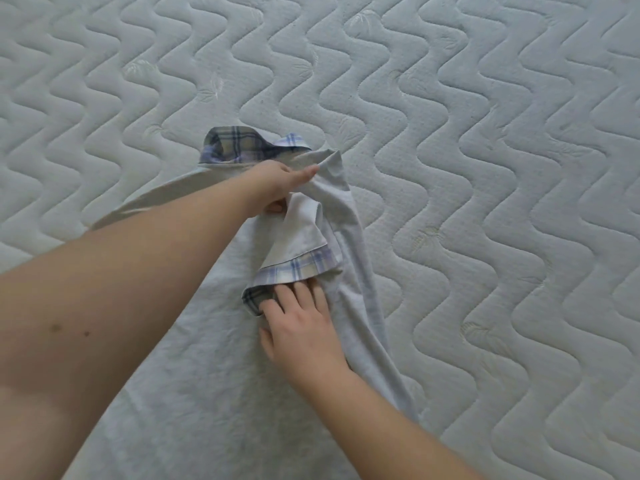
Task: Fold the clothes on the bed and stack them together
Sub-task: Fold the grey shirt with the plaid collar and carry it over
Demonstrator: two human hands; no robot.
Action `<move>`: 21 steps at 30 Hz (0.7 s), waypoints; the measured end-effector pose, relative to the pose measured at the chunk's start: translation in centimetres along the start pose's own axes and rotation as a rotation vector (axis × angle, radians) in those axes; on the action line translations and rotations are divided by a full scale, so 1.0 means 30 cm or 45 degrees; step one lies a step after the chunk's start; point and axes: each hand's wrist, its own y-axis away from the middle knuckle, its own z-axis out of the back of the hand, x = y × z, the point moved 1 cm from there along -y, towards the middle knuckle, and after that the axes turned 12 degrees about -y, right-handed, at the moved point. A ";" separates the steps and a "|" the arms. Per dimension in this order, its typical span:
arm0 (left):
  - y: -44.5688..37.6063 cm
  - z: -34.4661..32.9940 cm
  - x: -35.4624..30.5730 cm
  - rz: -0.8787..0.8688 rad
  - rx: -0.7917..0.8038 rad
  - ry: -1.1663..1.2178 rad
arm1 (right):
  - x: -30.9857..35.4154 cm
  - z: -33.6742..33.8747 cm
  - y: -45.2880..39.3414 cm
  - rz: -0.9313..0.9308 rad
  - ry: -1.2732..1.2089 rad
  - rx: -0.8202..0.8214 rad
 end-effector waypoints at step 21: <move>-0.077 -0.058 -0.209 -0.384 0.098 0.158 | -0.272 0.135 0.026 -0.625 -0.226 -0.268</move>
